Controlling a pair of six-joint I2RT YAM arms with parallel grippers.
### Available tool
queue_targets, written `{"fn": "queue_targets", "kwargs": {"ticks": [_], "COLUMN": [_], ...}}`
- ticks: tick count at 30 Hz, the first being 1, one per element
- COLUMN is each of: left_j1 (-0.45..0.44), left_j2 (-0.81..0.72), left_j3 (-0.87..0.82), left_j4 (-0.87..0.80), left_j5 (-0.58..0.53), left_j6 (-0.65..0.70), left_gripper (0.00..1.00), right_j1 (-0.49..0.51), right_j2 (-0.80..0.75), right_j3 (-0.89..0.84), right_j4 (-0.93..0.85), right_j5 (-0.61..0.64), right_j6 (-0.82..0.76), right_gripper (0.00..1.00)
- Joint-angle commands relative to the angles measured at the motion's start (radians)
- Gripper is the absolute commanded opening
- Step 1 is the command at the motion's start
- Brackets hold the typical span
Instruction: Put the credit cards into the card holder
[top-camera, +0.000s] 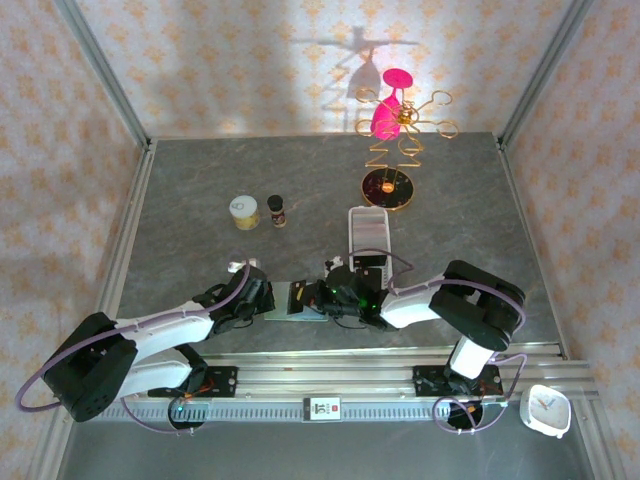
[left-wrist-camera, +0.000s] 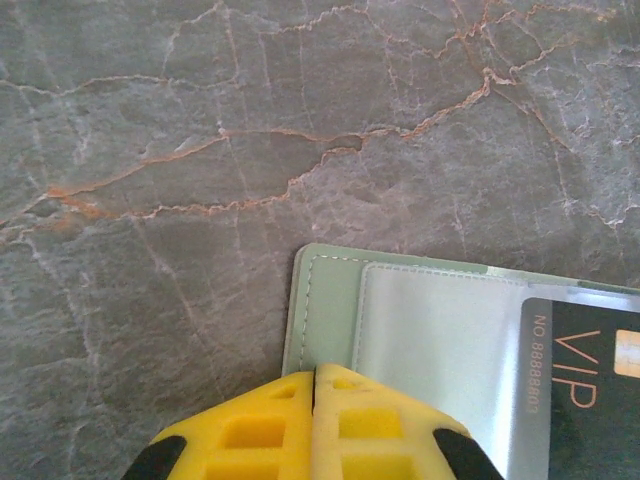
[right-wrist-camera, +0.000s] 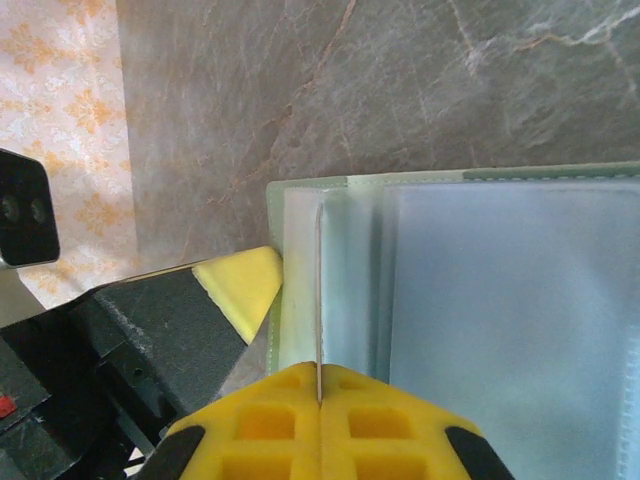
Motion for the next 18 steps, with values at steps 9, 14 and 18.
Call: {"fn": "queue_targets", "kwargs": {"ticks": [9,14,18], "left_j1": [-0.017,-0.019,-0.019], "left_j2": [0.045,0.045,0.044], "left_j3": [-0.014,-0.013,-0.015], "left_j4": [-0.063,-0.062,-0.062], "left_j5": [-0.002,-0.005,-0.006], "left_j6": [0.016,0.016,0.015], "left_gripper": [0.04,0.04,0.04], "right_j1": [0.017,0.02,0.02], "right_j2": [0.055,0.077,0.051], "right_j3": [0.034,0.057,0.087], "right_j4": [0.057,0.028,-0.12], "right_j5": [-0.056,-0.069,-0.012], "right_j6": [0.011,0.008,-0.026], "right_gripper": [0.0,0.0,0.11]}}
